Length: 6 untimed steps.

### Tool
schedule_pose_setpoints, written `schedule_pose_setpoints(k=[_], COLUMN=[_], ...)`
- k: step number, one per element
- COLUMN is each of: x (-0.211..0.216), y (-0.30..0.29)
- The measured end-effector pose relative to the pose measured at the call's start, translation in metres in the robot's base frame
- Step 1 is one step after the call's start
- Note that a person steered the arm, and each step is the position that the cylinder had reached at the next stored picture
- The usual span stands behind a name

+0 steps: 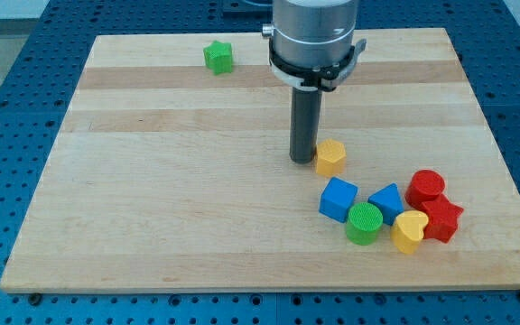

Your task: Slide the hexagon into the group of blocks

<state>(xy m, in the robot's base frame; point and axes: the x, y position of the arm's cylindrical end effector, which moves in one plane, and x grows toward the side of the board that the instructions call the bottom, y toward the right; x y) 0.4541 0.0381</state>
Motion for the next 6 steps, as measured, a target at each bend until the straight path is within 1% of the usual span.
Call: schedule_pose_setpoints(k=[3, 5, 6], x=[-0.001, 0.013, 0.014], y=[0.016, 0.079, 0.094])
